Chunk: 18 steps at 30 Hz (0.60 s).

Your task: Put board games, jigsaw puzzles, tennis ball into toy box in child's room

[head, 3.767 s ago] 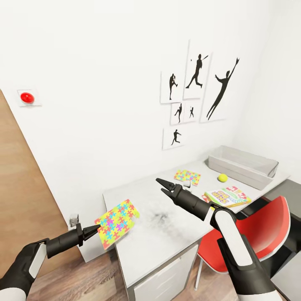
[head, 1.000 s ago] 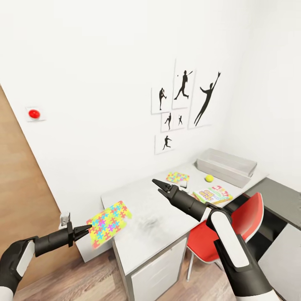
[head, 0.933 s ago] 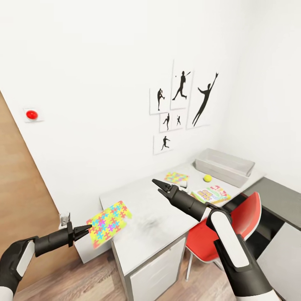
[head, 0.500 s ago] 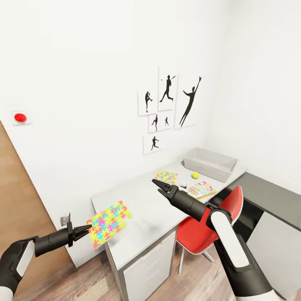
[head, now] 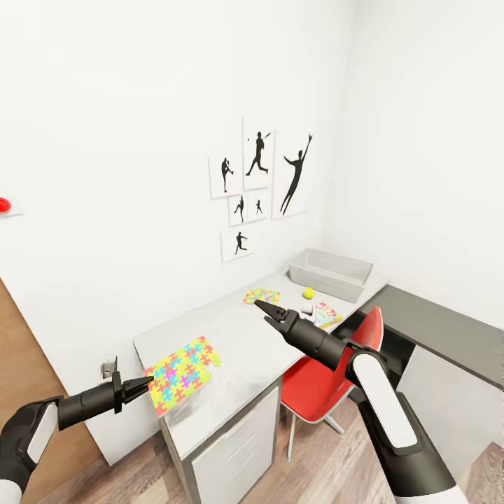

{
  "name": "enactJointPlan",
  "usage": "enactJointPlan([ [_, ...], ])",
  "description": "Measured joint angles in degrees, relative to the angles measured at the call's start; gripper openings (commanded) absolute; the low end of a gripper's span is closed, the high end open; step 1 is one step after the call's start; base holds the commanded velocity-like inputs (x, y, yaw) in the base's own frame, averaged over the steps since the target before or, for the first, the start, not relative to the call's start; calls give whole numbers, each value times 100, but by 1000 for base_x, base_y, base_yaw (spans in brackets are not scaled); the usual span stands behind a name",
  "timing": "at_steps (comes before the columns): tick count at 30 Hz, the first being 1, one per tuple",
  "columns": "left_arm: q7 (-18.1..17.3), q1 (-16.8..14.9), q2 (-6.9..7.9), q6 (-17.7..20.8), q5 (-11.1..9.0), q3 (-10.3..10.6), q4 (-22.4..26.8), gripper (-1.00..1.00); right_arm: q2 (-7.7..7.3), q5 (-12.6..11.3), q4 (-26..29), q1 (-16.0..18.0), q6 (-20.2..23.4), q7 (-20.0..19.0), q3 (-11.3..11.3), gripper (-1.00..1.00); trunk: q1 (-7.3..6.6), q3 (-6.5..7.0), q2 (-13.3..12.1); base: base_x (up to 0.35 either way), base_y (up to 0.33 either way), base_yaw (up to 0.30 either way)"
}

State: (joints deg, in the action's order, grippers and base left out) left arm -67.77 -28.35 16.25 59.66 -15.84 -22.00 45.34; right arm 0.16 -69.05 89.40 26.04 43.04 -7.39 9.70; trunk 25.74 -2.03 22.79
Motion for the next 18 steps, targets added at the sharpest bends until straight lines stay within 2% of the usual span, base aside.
enactJointPlan([
  [18,0,-1,26,4,-3,-2,1,-100,0,2,0,1,-1,1,0,100,0,103,2,0,0,-161],
])
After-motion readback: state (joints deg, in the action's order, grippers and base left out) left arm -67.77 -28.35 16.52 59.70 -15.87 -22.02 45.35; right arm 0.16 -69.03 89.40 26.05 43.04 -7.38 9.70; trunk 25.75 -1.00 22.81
